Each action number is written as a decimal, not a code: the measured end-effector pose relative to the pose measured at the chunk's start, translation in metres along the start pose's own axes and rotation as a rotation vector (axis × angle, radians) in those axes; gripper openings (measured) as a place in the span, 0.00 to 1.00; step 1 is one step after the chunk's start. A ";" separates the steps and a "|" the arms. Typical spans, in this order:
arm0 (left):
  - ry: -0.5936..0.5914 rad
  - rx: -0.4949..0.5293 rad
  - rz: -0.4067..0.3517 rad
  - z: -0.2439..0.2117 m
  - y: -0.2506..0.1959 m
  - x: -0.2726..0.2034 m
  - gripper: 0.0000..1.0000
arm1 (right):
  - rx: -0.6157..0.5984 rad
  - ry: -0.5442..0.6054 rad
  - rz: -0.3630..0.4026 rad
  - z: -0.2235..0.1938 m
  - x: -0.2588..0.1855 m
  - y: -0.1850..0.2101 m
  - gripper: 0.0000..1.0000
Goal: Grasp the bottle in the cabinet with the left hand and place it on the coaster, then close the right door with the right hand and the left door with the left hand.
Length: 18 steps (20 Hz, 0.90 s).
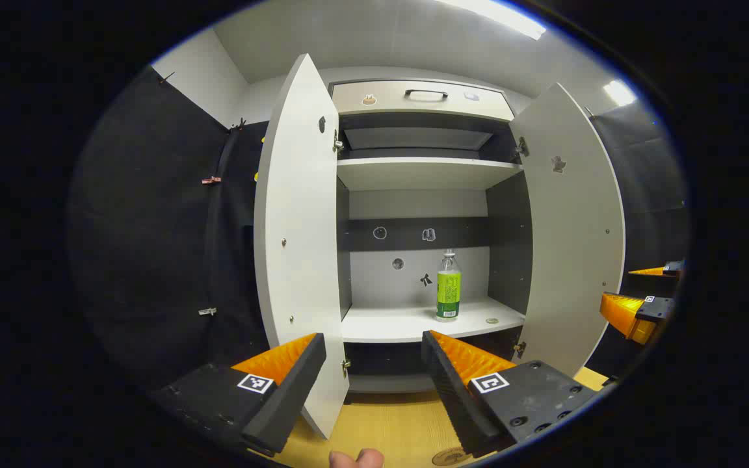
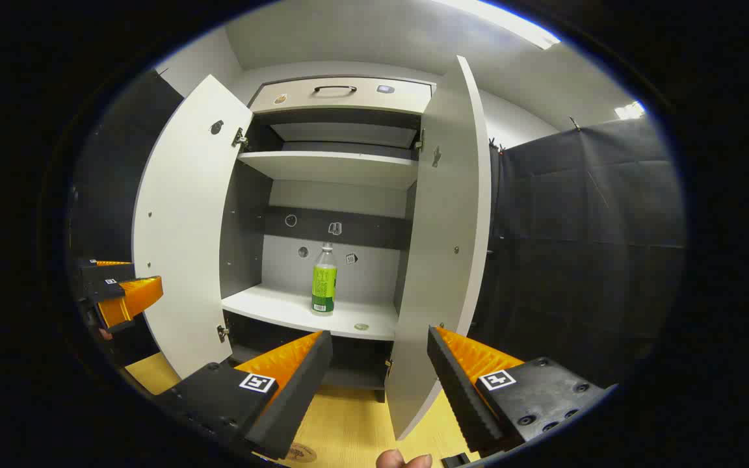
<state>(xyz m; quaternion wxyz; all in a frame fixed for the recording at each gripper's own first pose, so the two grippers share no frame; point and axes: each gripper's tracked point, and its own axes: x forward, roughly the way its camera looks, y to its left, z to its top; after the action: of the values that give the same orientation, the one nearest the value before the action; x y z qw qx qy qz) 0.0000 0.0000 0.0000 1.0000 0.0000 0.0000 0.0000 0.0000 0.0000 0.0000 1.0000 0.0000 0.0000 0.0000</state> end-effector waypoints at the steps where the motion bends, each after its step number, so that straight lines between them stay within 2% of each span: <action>1: 0.001 -0.005 0.001 0.000 0.001 0.000 0.95 | 0.001 0.001 0.000 0.000 0.000 0.000 0.98; 18: -0.004 -0.023 0.000 0.000 0.004 0.009 0.95 | 0.012 -0.010 0.009 0.005 0.012 0.005 0.98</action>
<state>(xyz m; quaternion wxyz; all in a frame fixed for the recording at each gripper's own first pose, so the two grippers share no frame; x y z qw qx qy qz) 0.0093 0.0045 0.0001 0.9999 -0.0117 -0.0018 -0.0001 0.0116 0.0045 0.0047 1.0000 0.0059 -0.0052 0.0046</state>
